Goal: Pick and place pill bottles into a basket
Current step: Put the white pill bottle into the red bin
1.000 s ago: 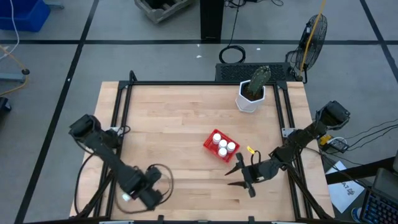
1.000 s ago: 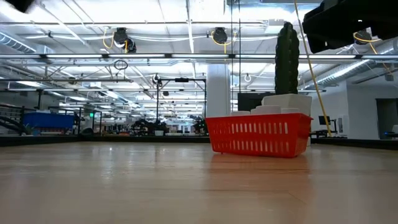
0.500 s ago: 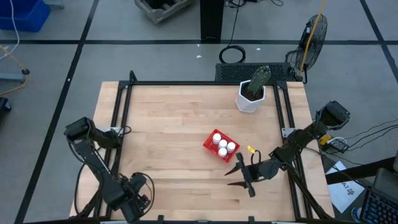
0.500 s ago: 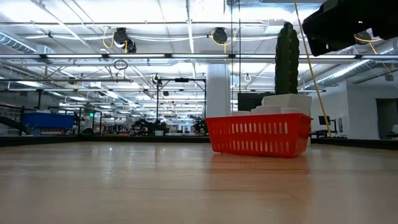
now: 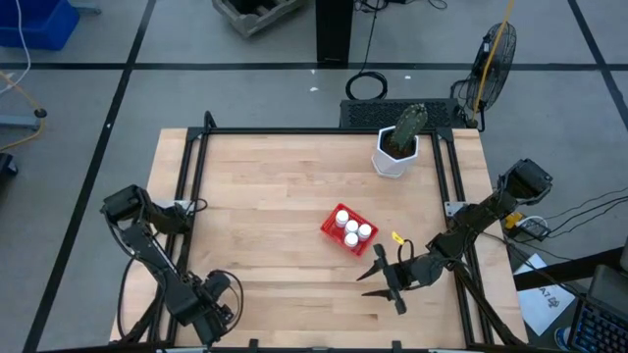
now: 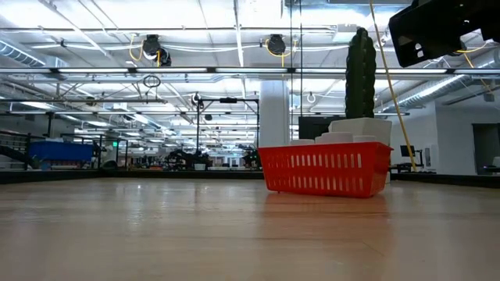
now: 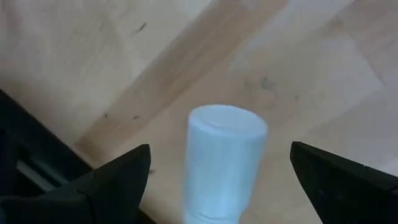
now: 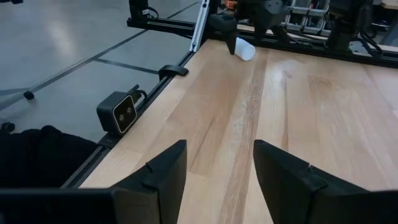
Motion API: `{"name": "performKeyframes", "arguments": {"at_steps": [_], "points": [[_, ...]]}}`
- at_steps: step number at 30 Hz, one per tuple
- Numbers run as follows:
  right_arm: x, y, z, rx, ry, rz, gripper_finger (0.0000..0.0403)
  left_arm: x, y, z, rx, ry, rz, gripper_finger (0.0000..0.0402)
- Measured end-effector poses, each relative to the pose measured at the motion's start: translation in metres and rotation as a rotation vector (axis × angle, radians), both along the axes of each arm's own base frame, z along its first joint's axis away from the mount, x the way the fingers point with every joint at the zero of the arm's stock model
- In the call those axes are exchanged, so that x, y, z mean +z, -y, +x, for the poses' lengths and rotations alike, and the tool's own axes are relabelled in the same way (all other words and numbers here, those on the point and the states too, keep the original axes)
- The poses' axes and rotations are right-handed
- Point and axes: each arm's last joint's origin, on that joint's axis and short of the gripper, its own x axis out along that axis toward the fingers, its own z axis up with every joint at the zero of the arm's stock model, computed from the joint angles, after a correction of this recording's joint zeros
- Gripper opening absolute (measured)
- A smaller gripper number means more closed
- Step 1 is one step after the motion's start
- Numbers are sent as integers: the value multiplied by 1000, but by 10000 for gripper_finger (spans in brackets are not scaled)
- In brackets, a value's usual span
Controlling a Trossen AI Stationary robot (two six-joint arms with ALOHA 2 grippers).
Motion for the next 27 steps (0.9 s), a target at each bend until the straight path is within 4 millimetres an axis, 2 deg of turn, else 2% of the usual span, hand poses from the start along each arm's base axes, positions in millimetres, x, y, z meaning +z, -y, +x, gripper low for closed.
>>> {"name": "performKeyframes", "arguments": {"at_steps": [4,6,12,19,22,27], "points": [[0,0,0,-1,0,1,176,-6,-1,1,-2,22,-13,388],[0,0,0,-1,0,2,176,-12,-3,1,-1,24,-27,372],[0,0,0,-1,2,4,176,-26,-6,-2,6,36,-90,279],[1,0,0,-2,5,7,176,-23,-10,0,6,30,-108,177],[1,0,0,-5,5,6,176,-20,-12,-1,4,67,-82,177],[1,0,0,-6,5,5,176,-9,-22,6,28,265,31,177]]}}
